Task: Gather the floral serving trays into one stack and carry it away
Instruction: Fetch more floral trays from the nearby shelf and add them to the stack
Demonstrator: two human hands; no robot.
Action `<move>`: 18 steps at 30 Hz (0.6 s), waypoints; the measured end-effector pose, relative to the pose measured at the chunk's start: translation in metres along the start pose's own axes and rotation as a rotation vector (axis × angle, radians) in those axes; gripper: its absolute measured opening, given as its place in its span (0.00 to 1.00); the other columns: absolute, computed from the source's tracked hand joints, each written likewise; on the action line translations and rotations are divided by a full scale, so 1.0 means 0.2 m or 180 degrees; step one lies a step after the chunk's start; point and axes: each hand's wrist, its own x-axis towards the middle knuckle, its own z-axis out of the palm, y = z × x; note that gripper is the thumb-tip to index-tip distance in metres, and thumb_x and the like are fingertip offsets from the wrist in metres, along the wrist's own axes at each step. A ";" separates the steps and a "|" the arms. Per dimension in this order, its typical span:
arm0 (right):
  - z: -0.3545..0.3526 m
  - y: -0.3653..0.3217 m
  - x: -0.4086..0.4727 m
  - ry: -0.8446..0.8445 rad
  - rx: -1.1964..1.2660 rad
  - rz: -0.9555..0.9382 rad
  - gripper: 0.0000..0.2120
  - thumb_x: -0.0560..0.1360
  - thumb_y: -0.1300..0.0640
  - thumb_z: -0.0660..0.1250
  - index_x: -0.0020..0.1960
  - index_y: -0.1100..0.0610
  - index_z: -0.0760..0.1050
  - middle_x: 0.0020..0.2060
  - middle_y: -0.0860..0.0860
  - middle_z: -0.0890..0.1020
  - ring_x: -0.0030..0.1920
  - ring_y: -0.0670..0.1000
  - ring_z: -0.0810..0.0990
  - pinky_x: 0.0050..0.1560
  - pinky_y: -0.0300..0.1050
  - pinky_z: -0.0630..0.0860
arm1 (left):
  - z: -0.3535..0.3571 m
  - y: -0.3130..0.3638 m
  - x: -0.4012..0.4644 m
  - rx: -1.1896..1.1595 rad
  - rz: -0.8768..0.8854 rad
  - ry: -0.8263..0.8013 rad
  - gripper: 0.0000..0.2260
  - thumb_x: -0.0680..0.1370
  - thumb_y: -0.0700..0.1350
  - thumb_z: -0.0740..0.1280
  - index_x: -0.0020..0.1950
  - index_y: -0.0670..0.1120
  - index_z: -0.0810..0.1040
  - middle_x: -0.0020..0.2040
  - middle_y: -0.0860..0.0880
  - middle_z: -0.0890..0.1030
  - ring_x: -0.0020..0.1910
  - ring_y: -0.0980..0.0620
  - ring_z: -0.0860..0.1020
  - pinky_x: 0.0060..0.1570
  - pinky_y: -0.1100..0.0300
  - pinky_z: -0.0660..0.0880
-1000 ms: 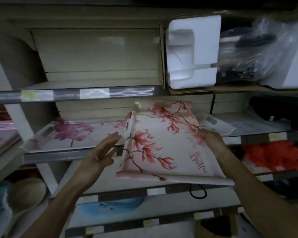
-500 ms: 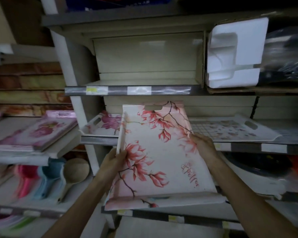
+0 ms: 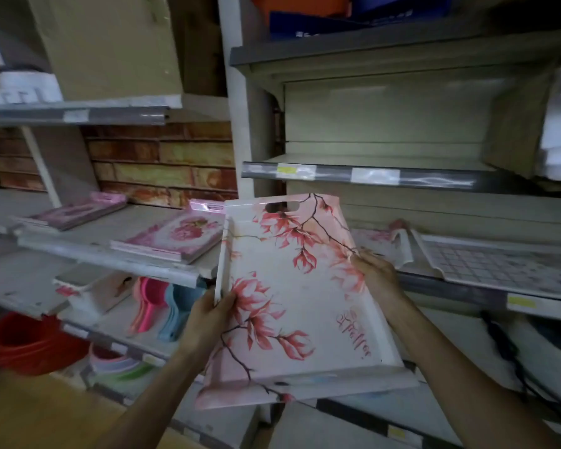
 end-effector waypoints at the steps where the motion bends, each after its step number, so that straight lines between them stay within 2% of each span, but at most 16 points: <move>1: 0.07 0.00 -0.01 -0.0084 -0.0027 0.0010 0.07 0.78 0.59 0.67 0.46 0.55 0.83 0.32 0.46 0.86 0.30 0.47 0.83 0.32 0.36 0.76 | -0.06 -0.01 0.00 -0.0010 0.0003 0.0070 0.10 0.79 0.49 0.66 0.53 0.43 0.81 0.46 0.44 0.86 0.47 0.45 0.84 0.51 0.44 0.80; 3: 0.22 0.00 -0.02 -0.0203 0.0028 0.0016 0.06 0.78 0.59 0.67 0.46 0.55 0.83 0.33 0.48 0.86 0.33 0.51 0.83 0.34 0.37 0.78 | -0.20 -0.04 0.01 -0.0016 0.0017 0.0259 0.11 0.77 0.51 0.67 0.50 0.44 0.82 0.45 0.44 0.86 0.47 0.44 0.84 0.53 0.43 0.80; 5: 0.36 0.01 -0.03 -0.0272 0.0049 0.0000 0.07 0.77 0.59 0.68 0.51 0.58 0.84 0.35 0.48 0.86 0.36 0.52 0.83 0.34 0.38 0.79 | -0.33 -0.06 0.02 0.0015 0.0020 0.0385 0.10 0.78 0.50 0.67 0.51 0.44 0.82 0.45 0.46 0.86 0.49 0.43 0.83 0.51 0.46 0.80; 7: 0.50 0.02 -0.04 -0.0335 0.0068 0.0003 0.07 0.77 0.59 0.68 0.52 0.57 0.83 0.32 0.44 0.86 0.33 0.47 0.84 0.30 0.34 0.77 | -0.45 -0.08 0.04 0.0049 -0.0006 0.0478 0.12 0.77 0.51 0.67 0.52 0.44 0.82 0.44 0.47 0.86 0.49 0.43 0.83 0.48 0.50 0.80; 10: 0.68 0.02 -0.05 -0.0508 0.0170 0.0056 0.06 0.78 0.60 0.66 0.49 0.55 0.82 0.30 0.45 0.85 0.30 0.47 0.83 0.28 0.32 0.75 | -0.62 -0.10 0.07 0.0075 0.0013 0.0590 0.18 0.72 0.59 0.66 0.51 0.47 0.82 0.45 0.46 0.86 0.49 0.44 0.83 0.53 0.43 0.79; 12: 0.79 0.02 -0.06 -0.0602 0.0151 0.0072 0.06 0.79 0.58 0.66 0.49 0.55 0.82 0.32 0.46 0.86 0.30 0.47 0.84 0.29 0.34 0.76 | -0.73 -0.12 0.09 0.0073 0.0005 0.0665 0.18 0.72 0.61 0.66 0.50 0.49 0.82 0.47 0.45 0.86 0.50 0.44 0.83 0.54 0.41 0.79; 16: 1.01 0.04 -0.09 -0.0811 0.0190 0.0155 0.07 0.79 0.55 0.65 0.51 0.54 0.82 0.39 0.51 0.87 0.37 0.52 0.85 0.36 0.42 0.81 | -0.93 -0.14 0.14 -0.0091 -0.0030 0.0644 0.19 0.77 0.58 0.65 0.56 0.45 0.82 0.49 0.44 0.86 0.50 0.43 0.84 0.53 0.41 0.79; 18: 1.12 0.05 -0.10 -0.0851 0.0202 0.0124 0.07 0.79 0.55 0.65 0.52 0.54 0.82 0.38 0.51 0.87 0.36 0.51 0.85 0.33 0.40 0.79 | -1.02 -0.16 0.17 -0.0088 -0.0049 0.0693 0.17 0.79 0.56 0.64 0.56 0.44 0.81 0.49 0.44 0.86 0.50 0.43 0.84 0.53 0.41 0.80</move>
